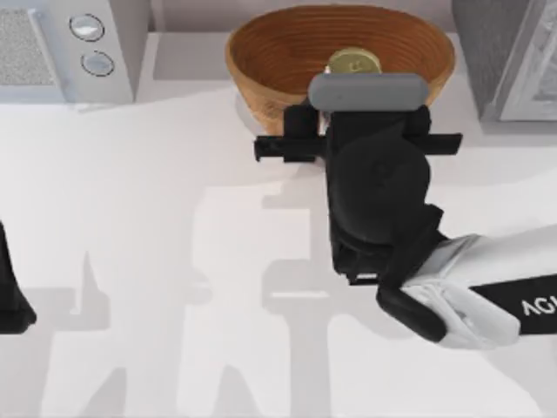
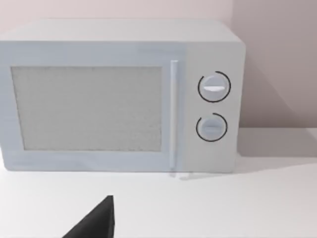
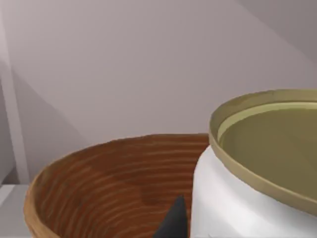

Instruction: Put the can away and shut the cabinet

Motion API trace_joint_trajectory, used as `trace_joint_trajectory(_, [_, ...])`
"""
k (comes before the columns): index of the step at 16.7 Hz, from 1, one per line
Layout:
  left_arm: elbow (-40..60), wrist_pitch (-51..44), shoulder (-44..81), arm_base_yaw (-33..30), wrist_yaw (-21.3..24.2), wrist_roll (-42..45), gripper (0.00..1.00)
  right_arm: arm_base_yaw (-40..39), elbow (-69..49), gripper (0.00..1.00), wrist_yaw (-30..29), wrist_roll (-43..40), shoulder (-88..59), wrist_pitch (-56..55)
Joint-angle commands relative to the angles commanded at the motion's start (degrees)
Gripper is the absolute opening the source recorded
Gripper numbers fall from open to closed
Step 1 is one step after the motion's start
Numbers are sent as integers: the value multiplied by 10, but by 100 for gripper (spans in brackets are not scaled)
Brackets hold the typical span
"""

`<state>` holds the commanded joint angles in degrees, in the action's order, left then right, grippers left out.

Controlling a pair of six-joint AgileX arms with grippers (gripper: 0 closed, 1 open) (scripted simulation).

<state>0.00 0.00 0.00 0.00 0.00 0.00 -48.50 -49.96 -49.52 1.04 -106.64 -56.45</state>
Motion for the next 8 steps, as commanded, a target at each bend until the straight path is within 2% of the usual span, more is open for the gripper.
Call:
trace_joint_trajectory(4, [0,0,0,0,0,0,100,60,68,0,73,-1,141,76])
trace_joint_trajectory(8, [0,0,0,0,0,0,100,147,164,0,172,-4,347,186])
